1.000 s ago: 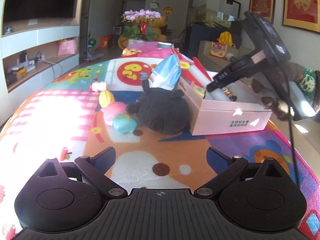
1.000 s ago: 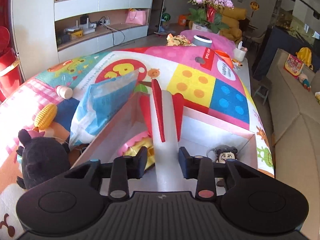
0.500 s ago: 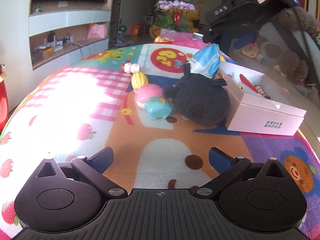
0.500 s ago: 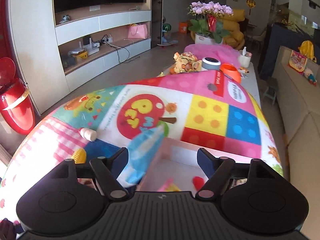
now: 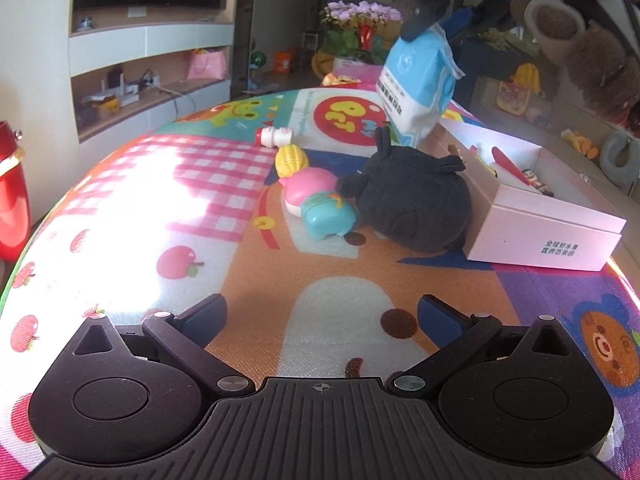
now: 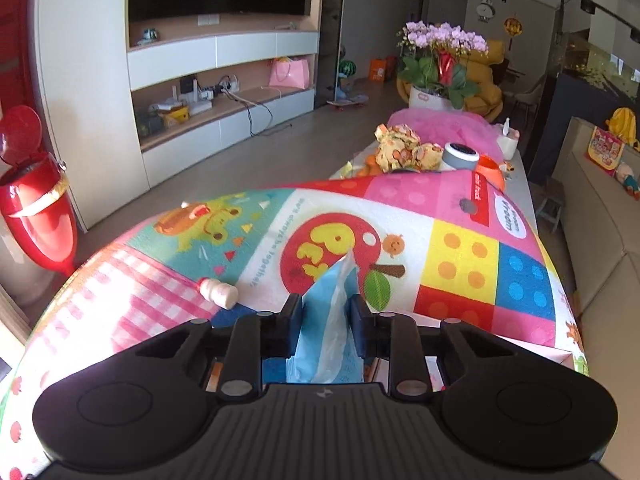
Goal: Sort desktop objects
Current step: 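Grasp the blue-and-white wet-wipes pack with the right tool, then move the wipes pack beside the black plush and release it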
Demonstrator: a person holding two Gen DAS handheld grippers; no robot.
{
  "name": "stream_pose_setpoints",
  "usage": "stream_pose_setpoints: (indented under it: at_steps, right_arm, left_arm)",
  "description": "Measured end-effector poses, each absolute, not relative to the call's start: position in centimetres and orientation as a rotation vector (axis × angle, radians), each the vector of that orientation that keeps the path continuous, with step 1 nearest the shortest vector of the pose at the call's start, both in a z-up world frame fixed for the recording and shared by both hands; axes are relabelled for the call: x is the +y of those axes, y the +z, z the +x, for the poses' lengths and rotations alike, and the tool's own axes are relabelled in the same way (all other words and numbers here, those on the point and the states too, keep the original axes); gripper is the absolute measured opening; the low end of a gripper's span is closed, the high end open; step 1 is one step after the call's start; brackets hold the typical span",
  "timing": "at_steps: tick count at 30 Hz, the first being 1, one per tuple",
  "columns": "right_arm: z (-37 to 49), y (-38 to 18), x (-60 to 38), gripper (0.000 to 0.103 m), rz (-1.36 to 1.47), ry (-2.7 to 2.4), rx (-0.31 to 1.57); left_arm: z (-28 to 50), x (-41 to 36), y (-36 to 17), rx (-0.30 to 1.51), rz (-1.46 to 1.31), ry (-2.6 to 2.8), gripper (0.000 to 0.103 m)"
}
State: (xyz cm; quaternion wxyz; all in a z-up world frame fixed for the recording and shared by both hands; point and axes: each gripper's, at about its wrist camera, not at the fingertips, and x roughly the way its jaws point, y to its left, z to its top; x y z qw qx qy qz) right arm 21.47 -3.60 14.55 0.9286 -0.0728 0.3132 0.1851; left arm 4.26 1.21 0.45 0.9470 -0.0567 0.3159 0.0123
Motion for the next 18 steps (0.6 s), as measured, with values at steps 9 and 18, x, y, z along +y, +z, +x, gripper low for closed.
stream_pose_setpoints:
  at_steps: [9,18]
  right_arm:
    - [16.8,16.1,-3.1,0.023,0.041,0.689,0.805]
    - [13.9,11.4,-4.1,0.052,-0.291,0.542,0.683]
  left_arm:
    - [3.6,1.5,0.7,0.621,-0.122,0.034,0.103]
    - [2.8,2.6,0.7,0.642,-0.082,0.046,0.103]
